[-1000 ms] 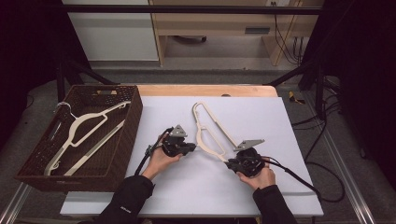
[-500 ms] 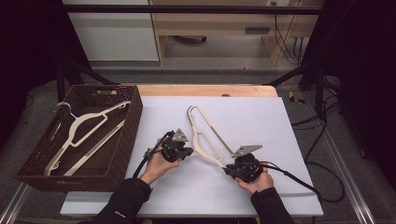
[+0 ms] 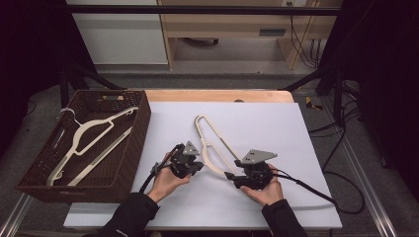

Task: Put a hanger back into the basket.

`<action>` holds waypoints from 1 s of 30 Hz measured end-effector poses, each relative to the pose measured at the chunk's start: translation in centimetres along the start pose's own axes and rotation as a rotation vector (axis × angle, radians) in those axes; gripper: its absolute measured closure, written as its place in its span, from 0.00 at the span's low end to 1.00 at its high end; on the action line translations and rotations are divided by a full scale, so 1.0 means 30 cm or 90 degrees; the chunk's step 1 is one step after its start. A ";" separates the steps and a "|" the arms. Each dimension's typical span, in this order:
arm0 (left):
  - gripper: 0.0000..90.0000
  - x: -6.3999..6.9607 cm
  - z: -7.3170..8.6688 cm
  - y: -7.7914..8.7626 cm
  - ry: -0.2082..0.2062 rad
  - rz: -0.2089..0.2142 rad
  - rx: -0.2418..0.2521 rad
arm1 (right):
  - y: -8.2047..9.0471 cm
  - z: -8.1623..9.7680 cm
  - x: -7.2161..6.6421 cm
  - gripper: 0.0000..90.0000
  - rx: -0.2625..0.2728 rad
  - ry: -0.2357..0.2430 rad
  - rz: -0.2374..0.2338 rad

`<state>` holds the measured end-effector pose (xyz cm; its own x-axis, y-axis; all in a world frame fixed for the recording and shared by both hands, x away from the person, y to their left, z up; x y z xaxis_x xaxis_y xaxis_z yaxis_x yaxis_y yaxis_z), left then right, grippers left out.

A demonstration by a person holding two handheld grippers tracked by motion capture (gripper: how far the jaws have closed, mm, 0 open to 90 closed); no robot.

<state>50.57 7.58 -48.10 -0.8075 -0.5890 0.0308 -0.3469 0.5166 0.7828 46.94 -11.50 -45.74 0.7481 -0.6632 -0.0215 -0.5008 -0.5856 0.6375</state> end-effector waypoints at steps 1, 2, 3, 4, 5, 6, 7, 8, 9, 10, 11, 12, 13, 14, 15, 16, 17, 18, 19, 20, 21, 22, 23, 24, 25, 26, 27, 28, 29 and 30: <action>0.97 0.001 0.002 0.001 0.000 0.000 -0.001 | -0.011 -0.015 -0.007 0.44 0.008 0.003 0.003; 0.97 0.002 0.005 0.001 0.002 0.001 -0.002 | -0.017 -0.023 -0.011 0.44 0.010 0.008 0.003; 0.97 0.003 0.007 0.000 0.003 0.002 -0.002 | -0.028 -0.031 -0.017 0.43 0.012 0.005 0.002; 0.97 0.004 0.009 -0.001 0.003 0.005 -0.001 | -0.043 -0.040 -0.021 0.42 0.010 0.014 0.004; 0.97 0.005 0.010 -0.001 0.003 0.005 -0.001 | -0.056 -0.045 -0.026 0.42 0.006 0.018 0.006; 0.97 0.005 0.011 -0.001 0.006 0.006 -0.001 | -0.070 -0.049 -0.030 0.42 0.005 0.017 0.005; 0.97 0.004 0.012 -0.001 0.009 0.006 -0.002 | -0.080 -0.050 -0.032 0.42 0.002 0.016 0.003; 0.97 0.006 0.013 -0.001 0.009 0.006 -0.001 | -0.096 -0.051 -0.035 0.42 -0.003 0.017 0.009; 0.97 0.006 0.014 0.001 0.007 0.005 -0.002 | -0.114 -0.049 -0.039 0.42 -0.016 0.027 0.014; 0.97 0.008 0.014 0.002 0.008 0.006 -0.001 | -0.127 -0.047 -0.041 0.42 -0.023 0.034 0.020; 0.97 0.010 0.014 0.003 0.007 0.006 -0.001 | -0.139 -0.044 -0.045 0.43 -0.026 0.035 0.017; 0.97 0.010 0.014 0.005 0.006 0.004 -0.001 | -0.150 -0.039 -0.049 0.43 -0.031 0.030 0.010; 0.97 0.012 0.014 0.006 0.009 0.007 0.002 | -0.157 -0.034 -0.051 0.44 -0.037 0.022 0.011; 0.97 0.012 0.014 0.009 0.010 0.008 0.000 | -0.167 -0.027 -0.054 0.44 -0.043 0.020 0.016; 0.97 0.012 0.014 0.009 0.012 0.008 0.001 | -0.175 -0.019 -0.051 0.45 -0.053 0.032 0.020; 0.97 0.013 0.014 0.009 0.012 0.007 0.000 | -0.184 -0.012 -0.053 0.46 -0.060 0.033 0.023; 0.97 0.013 0.014 0.009 0.014 0.007 -0.001 | -0.191 -0.008 -0.054 0.46 -0.064 0.038 0.023; 0.97 0.015 0.014 0.008 0.017 0.004 0.003 | -0.194 -0.005 -0.055 0.47 -0.067 0.039 0.023; 0.97 0.017 0.013 0.009 0.016 0.006 0.001 | -0.198 -0.001 -0.056 0.49 -0.071 0.043 0.022; 0.97 0.017 0.013 0.010 0.019 0.006 0.001 | -0.203 0.002 -0.055 0.50 -0.073 0.046 0.026; 0.97 0.018 0.013 0.010 0.020 0.006 0.001 | -0.206 0.006 -0.054 0.52 -0.078 0.047 0.030; 0.97 0.018 0.013 0.010 0.021 0.006 0.001 | -0.210 0.008 -0.055 0.55 -0.079 0.047 0.031; 0.97 0.017 0.014 0.009 0.021 0.006 0.000 | -0.213 0.009 -0.055 0.57 -0.080 0.049 0.032; 0.97 0.017 0.014 0.009 0.020 0.006 0.001 | -0.217 0.012 -0.056 0.59 -0.082 0.049 0.033; 0.97 0.016 0.014 0.010 0.020 0.007 0.001 | -0.221 0.015 -0.057 0.63 -0.087 0.050 0.029; 0.97 0.016 0.014 0.011 0.022 0.009 -0.001 | -0.222 0.017 -0.057 0.65 -0.089 0.052 0.031; 0.97 0.016 0.013 0.011 0.022 0.009 0.000 | -0.226 0.018 -0.058 0.68 -0.090 0.052 0.033; 0.97 0.017 0.013 0.010 0.022 0.009 0.002 | -0.226 0.020 -0.056 0.70 -0.095 0.057 0.031; 0.97 0.016 0.013 0.011 0.022 0.010 -0.001 | -0.228 0.021 -0.059 0.73 -0.094 0.058 0.027; 0.97 0.016 0.013 0.010 0.023 0.010 -0.001 | -0.229 0.021 -0.061 0.77 -0.093 0.059 0.023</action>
<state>49.89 7.71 -48.10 -0.7953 -0.6028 0.0646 -0.3344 0.5251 0.7826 48.73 -6.55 -50.55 0.7708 -0.6332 0.0701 -0.4648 -0.4837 0.7416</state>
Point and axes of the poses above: each handheld gripper's, and its own axes: y roughly backward along the jaws, z roughly out of its underside, x roughly to its right, the point moved 5 cm from there along -y, roughly forward along the jaws, and after that the axes turned 3 degrees about -x, right-handed, at the moved point
